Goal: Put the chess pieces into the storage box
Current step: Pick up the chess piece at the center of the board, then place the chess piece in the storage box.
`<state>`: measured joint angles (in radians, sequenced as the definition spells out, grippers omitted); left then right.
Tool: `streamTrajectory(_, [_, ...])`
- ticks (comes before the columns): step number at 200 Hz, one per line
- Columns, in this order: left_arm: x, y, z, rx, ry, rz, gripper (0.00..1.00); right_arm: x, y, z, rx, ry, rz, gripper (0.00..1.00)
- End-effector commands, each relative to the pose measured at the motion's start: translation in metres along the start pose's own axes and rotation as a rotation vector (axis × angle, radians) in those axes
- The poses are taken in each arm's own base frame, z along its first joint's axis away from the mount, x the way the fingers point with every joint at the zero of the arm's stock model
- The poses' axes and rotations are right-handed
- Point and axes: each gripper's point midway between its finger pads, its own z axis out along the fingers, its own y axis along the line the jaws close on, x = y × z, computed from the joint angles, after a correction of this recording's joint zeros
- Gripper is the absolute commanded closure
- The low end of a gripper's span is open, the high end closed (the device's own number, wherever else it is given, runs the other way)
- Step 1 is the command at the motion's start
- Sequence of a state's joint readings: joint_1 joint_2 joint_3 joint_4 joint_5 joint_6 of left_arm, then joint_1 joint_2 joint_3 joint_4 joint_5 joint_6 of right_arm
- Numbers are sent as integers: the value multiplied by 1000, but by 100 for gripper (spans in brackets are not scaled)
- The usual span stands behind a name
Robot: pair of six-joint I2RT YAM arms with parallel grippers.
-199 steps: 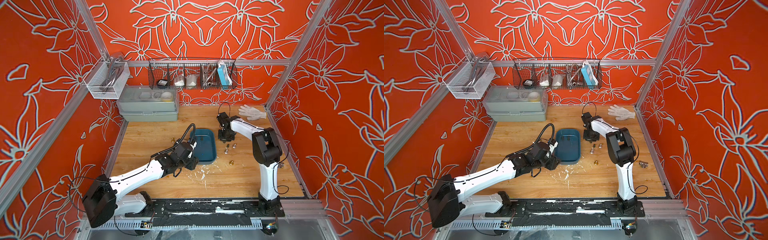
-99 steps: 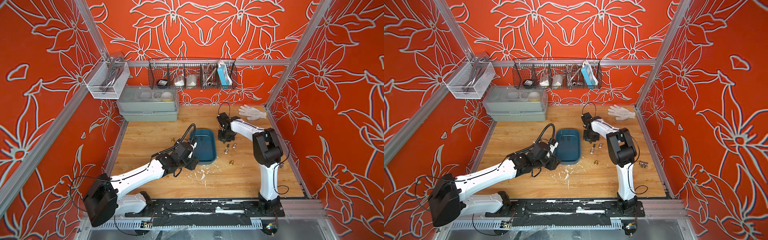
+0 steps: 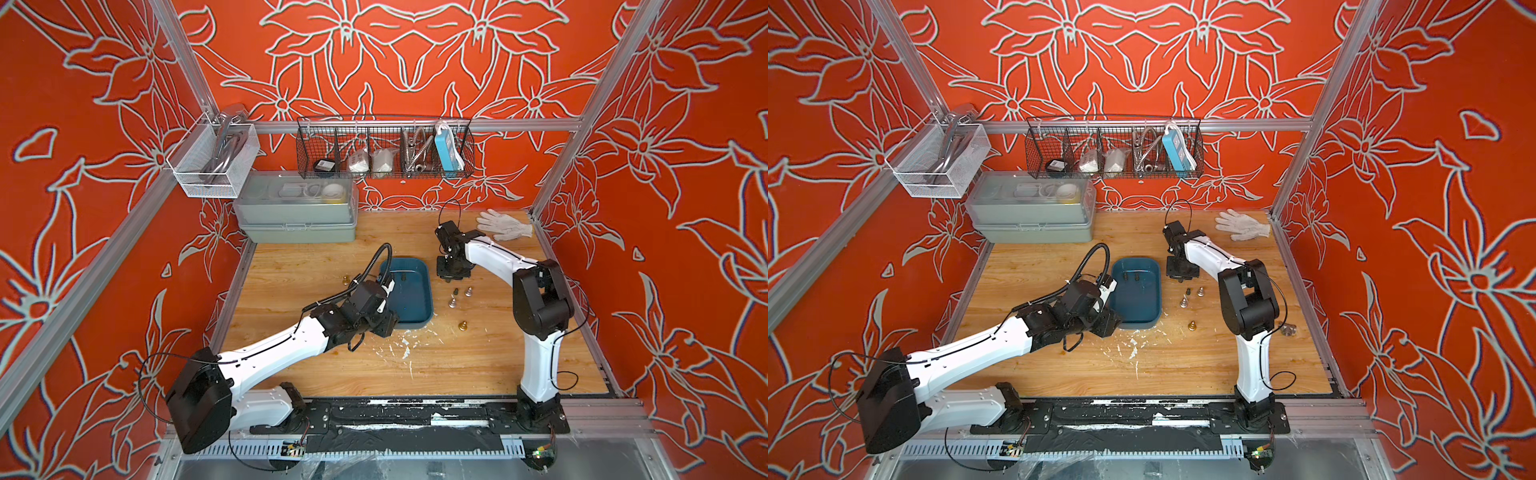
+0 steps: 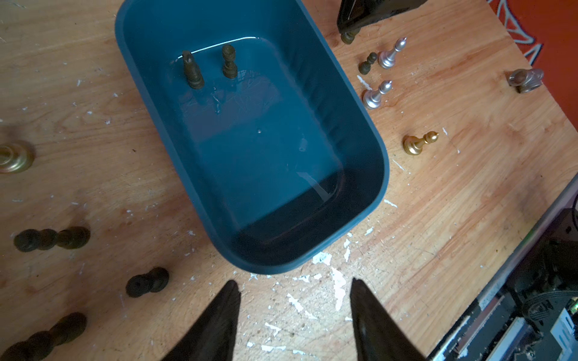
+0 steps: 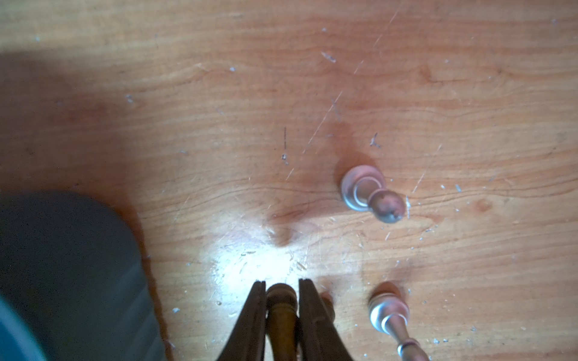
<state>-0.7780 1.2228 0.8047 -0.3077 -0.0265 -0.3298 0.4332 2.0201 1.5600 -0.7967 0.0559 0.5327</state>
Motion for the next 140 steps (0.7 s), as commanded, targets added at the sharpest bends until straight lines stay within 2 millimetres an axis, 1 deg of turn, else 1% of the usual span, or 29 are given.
streamTrajectory(1, [-13,2,-12,-4,-32,-23,43,-1,14,-30,-23,-20,-59,80])
streamTrajectory(26, [-17,13,-16,12,-32,-107,43,-3,32,-50,-44,-41,-105,80])
streamTrajectory(41, [-19,23,-19,20,-37,-171,43,-5,45,-62,-60,-61,-133,80])
streamTrajectory(60, [-17,36,-22,2,-41,-216,43,-6,66,-75,-89,-85,-176,80])
streamTrajectory(76, [-14,47,-24,-32,-41,-242,43,-5,86,-81,-122,-92,-212,80])
streamTrajectory(90, [-11,55,-25,-49,-35,-268,43,-4,101,-80,-133,-88,-243,80])
streamTrajectory(108, [-9,60,-27,-61,-37,-290,43,-3,112,-70,-119,-64,-273,80])
streamTrajectory(140, [-5,64,-29,-70,-37,-299,43,-2,117,-50,-82,-31,-300,79])
